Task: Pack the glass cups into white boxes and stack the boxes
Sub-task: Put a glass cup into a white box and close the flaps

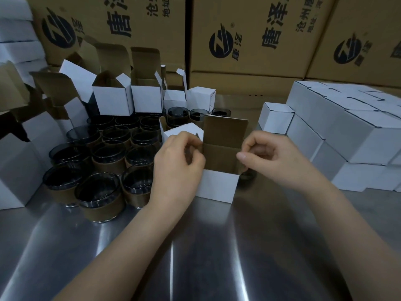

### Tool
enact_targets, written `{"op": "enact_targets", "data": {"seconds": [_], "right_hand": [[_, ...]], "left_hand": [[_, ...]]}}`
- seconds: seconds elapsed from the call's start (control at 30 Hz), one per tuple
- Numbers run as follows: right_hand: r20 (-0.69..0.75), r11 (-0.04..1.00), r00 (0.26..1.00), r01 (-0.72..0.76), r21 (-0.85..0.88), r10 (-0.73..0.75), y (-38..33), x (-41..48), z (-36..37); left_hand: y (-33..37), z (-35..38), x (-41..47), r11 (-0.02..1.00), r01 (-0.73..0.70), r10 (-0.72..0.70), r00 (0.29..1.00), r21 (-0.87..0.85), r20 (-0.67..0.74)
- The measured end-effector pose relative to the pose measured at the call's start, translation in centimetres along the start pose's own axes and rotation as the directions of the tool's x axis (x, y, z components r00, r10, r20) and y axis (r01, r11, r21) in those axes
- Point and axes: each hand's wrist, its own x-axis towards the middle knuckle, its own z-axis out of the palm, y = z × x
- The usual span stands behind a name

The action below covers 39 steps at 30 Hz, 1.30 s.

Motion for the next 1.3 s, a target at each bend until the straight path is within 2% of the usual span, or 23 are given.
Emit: {"op": "enact_targets", "data": {"seconds": [0.1, 0.27, 0.4, 0.47, 0.57, 0.67, 0.77, 0.83, 0.9, 0.97, 1.03, 1.1, 1.17, 1.23, 1.3], "right_hand": [[0.000, 0.996, 0.999, -0.054, 0.066, 0.054, 0.5, 0.3, -0.1], [0.050, 0.940, 0.979, -0.205, 0.272, 0.199, 1.1, 0.8, -0.3], [0.188, 0.827, 0.940, -0.339, 0.449, 0.283, 1.5, 0.9, -1.0], [0.246, 0.787, 0.915, -0.401, 0.470, 0.319, 1.8, 0.9, -1.4], [0.260, 0.802, 0.901, -0.428, 0.416, 0.346, 2.3, 0.9, -1.8], [0.256, 0.814, 0.900, -0.429, 0.391, 0.352, 2.5, 1.0, -1.9], [0.207, 0.843, 0.920, -0.389, 0.371, 0.333, 2.6, 1.1, -1.7], [0.103, 0.869, 0.945, -0.326, 0.373, 0.311, 2.9, 1.1, -1.5], [-0.092, 0.916, 0.954, -0.244, 0.319, 0.286, 3.2, 1.3, -1.2], [-0.322, 0.956, 0.909, -0.203, 0.212, 0.264, 3.5, 1.6, -1.1], [-0.431, 0.966, 0.865, -0.226, 0.124, 0.258, 3.7, 1.7, -1.1], [-0.386, 0.953, 0.874, -0.300, 0.048, 0.295, 3.9, 1.6, -1.1], [-0.268, 0.928, 0.896, -0.372, -0.016, 0.355, 4.0, 1.5, -1.0], [-0.159, 0.921, 0.913, -0.387, -0.050, 0.375, 4.2, 1.4, -0.8], [-0.117, 0.926, 0.922, -0.376, -0.030, 0.370, 4.6, 1.4, -0.2]], "left_hand": [[0.1, -0.4, 0.0, 0.993, 0.096, -0.094, 0.995, -0.074, 0.030], [0.8, -0.8, 0.0, 0.945, 0.269, -0.251, 0.961, -0.183, 0.116], [0.7, -0.9, -0.1, 0.956, 0.274, -0.262, 0.959, -0.109, 0.110], [0.7, -0.9, -0.4, 0.962, 0.270, -0.263, 0.956, -0.037, 0.134], [0.6, -0.9, -0.6, 0.968, 0.249, -0.247, 0.951, 0.017, 0.183], [0.5, -0.7, -0.9, 0.967, 0.252, -0.235, 0.935, -0.030, 0.265], [0.6, -0.2, -1.2, 0.974, 0.226, -0.216, 0.931, 0.001, 0.294], [0.4, 0.1, -1.3, 0.981, 0.193, -0.194, 0.943, 0.031, 0.271], [0.3, 0.2, -1.3, 0.985, 0.171, -0.174, 0.951, 0.032, 0.256], [0.2, 0.2, -1.2, 0.987, 0.156, -0.159, 0.955, 0.031, 0.250], [0.1, 0.3, -1.3, 0.988, 0.154, -0.156, 0.958, 0.025, 0.241], [-0.1, 0.4, -1.2, 0.986, 0.164, -0.164, 0.960, 0.018, 0.226], [-0.2, 0.4, -1.3, 0.985, 0.174, -0.172, 0.962, 0.009, 0.213], [-0.3, 0.5, -1.3, 0.985, 0.171, -0.169, 0.964, 0.008, 0.204], [-0.4, 0.6, -1.3, 0.986, 0.166, -0.164, 0.965, 0.011, 0.204]]}}
